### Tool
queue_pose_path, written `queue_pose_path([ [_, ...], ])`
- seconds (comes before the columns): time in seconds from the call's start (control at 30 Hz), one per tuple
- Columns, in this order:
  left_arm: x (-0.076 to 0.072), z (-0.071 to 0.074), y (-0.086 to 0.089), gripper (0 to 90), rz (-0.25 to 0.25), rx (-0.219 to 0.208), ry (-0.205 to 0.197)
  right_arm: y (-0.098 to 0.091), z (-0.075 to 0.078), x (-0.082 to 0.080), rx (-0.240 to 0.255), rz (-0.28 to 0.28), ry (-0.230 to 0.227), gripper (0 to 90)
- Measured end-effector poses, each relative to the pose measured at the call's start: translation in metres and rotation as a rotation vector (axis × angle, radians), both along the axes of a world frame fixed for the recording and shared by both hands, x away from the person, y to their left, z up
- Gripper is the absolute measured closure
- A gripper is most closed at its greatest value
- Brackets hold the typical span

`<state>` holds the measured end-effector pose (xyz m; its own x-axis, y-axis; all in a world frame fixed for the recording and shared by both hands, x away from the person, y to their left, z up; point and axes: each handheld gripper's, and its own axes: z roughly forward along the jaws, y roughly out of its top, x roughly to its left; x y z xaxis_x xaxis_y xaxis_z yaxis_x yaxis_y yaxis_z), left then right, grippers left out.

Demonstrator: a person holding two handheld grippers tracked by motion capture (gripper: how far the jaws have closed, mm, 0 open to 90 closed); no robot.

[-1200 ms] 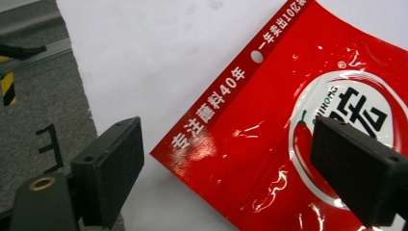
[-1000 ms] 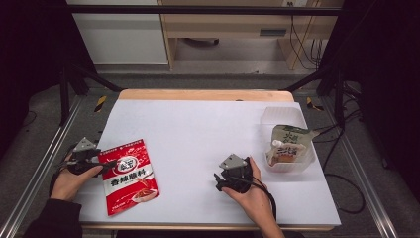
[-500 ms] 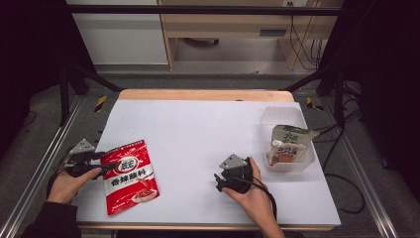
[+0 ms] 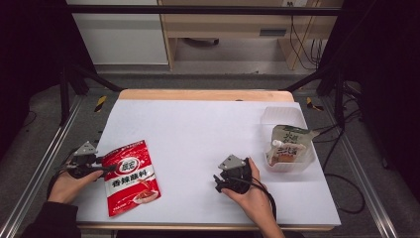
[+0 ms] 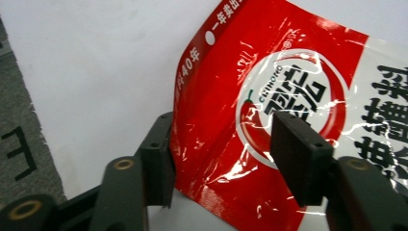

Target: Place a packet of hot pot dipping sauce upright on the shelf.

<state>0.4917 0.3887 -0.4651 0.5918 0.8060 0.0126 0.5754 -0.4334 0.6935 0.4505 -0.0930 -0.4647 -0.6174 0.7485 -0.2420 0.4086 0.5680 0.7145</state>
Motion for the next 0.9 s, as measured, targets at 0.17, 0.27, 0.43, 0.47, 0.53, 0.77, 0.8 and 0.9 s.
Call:
queue_pose_path([
  [0.17, 0.0011, 0.0006, -0.0007, 60.5, 0.026, 0.017, -0.012, -0.0003, 0.0001, 0.0003, -0.003, -0.002, -0.001, 15.7],
  [0.27, 0.0022, -0.0002, -0.0013, 66.6, 0.042, 0.029, -0.016, -0.0001, 0.0001, 0.0001, -0.003, -0.001, -0.003, 15.7],
  [0.43, 0.0036, -0.0007, -0.0044, 76.7, 0.077, 0.058, -0.033, 0.0003, -0.0002, 0.0001, -0.002, 0.001, -0.004, 15.7],
  [0.47, 0.0038, -0.0010, -0.0049, 78.0, 0.079, 0.059, -0.033, 0.0002, -0.0002, 0.0000, -0.004, 0.001, -0.005, 15.7],
  [0.53, 0.0044, -0.0013, -0.0045, 81.0, 0.087, 0.070, -0.036, 0.0000, 0.0000, -0.0002, -0.005, 0.000, -0.005, 15.7],
  [0.77, 0.0067, -0.0001, -0.0045, 90.0, 0.090, 0.080, -0.039, 0.0001, 0.0004, -0.0008, -0.008, 0.001, -0.009, 15.7],
  [0.8, 0.0064, 0.0010, -0.0044, 90.0, 0.088, 0.084, -0.039, 0.0001, 0.0006, -0.0011, -0.008, 0.001, -0.010, 15.7],
  [0.9, 0.0048, 0.0049, -0.0061, 90.0, 0.084, 0.084, -0.058, 0.0004, 0.0007, -0.0021, -0.009, 0.000, -0.008, 15.7],
])
